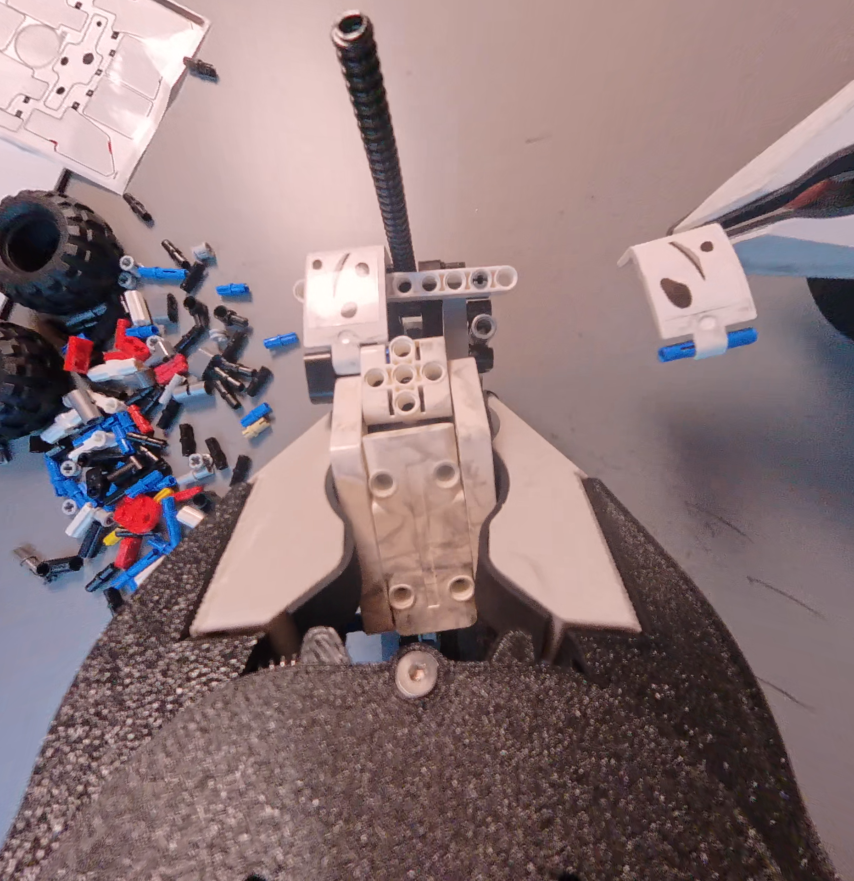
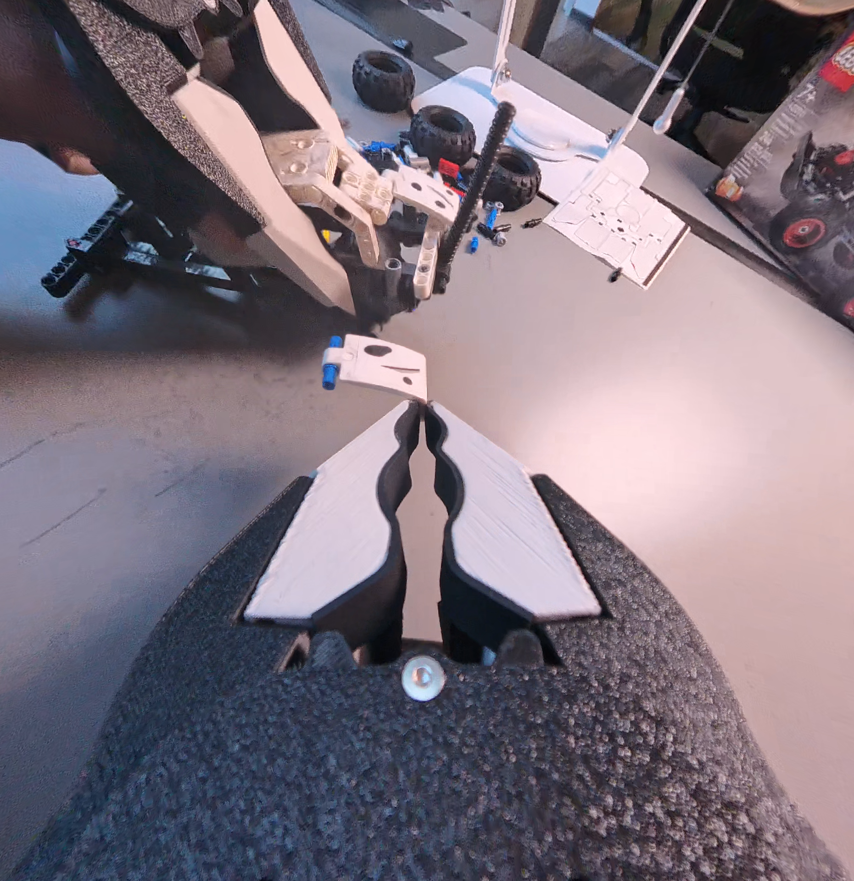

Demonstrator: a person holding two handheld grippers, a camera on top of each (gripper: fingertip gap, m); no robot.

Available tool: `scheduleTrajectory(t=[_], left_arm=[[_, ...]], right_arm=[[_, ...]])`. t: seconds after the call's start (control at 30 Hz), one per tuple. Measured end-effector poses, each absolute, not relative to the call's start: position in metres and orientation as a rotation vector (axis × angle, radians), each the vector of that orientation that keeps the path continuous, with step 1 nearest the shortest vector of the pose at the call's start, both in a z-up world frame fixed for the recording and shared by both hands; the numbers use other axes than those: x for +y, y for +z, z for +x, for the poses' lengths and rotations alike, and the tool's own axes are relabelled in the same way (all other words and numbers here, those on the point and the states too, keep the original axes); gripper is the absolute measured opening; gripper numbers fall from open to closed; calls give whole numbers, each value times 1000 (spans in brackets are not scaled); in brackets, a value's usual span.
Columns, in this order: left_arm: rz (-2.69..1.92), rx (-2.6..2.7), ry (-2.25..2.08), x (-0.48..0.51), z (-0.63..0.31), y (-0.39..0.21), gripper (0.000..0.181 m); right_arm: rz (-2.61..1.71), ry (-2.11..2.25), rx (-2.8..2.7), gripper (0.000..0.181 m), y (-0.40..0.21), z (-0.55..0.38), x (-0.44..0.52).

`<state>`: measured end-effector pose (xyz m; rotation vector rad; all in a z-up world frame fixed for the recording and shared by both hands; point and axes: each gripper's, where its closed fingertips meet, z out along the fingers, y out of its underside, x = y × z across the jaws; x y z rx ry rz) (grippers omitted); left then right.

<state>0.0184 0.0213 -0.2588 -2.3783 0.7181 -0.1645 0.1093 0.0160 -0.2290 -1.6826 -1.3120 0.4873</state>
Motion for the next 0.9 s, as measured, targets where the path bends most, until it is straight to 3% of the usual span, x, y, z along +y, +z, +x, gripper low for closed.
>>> scheduleTrajectory(t=[0.17,0.4,0.5,0.63,0.9], left_arm=[[-2362,801,-210,19,27,-256,55],[-2298,847,-337,6,40,-241,75],[-2278,878,-303,6,40,-239,63],[-2181,948,-385,18,62,-233,61],[-1774,984,-552,-1,75,-153,76]], right_arm=[[-1695,547,-1248,1,-212,126,17],[-1631,735,-1252,1,-199,119,21],[-1566,768,-1290,1,-195,116,21],[-1466,825,-1317,1,-183,112,20],[-1417,1050,-1328,1,-150,98,18]])
